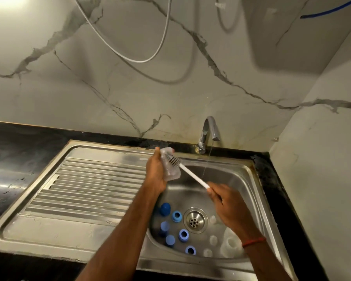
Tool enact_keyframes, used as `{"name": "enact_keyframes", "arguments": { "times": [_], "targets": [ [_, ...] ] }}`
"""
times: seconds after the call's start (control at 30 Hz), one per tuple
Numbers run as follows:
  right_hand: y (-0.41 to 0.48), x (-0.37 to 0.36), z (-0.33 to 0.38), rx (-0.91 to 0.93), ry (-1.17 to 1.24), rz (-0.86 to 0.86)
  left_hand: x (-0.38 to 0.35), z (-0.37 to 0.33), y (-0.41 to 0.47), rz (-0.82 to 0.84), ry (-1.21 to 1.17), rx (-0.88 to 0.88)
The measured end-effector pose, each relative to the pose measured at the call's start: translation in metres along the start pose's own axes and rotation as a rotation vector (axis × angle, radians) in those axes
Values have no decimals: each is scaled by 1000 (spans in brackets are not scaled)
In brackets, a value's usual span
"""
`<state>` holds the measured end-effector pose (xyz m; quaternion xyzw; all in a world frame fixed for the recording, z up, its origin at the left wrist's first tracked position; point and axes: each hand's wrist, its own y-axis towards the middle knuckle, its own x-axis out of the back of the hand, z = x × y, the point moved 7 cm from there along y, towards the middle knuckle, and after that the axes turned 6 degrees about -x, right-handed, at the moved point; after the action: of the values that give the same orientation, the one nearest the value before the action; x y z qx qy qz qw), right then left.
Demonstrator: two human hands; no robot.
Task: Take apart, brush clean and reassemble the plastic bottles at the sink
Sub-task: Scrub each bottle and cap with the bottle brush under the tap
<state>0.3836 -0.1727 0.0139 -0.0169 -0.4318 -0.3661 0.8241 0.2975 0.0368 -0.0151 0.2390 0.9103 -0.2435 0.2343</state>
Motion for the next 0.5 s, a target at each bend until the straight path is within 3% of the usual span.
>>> {"name": "enact_keyframes", "arguments": {
  "times": [0.13, 0.33, 0.5],
  "targets": [
    [23, 13, 14, 43, -168, -85, -11, 0, -7, 82, 132, 25],
    [18, 28, -16, 17, -93, -32, -13, 9, -20, 160, 221, 130],
    [25, 21, -6, 32, -54, -49, -27, 18, -26, 177, 68, 250]
  ]
}}
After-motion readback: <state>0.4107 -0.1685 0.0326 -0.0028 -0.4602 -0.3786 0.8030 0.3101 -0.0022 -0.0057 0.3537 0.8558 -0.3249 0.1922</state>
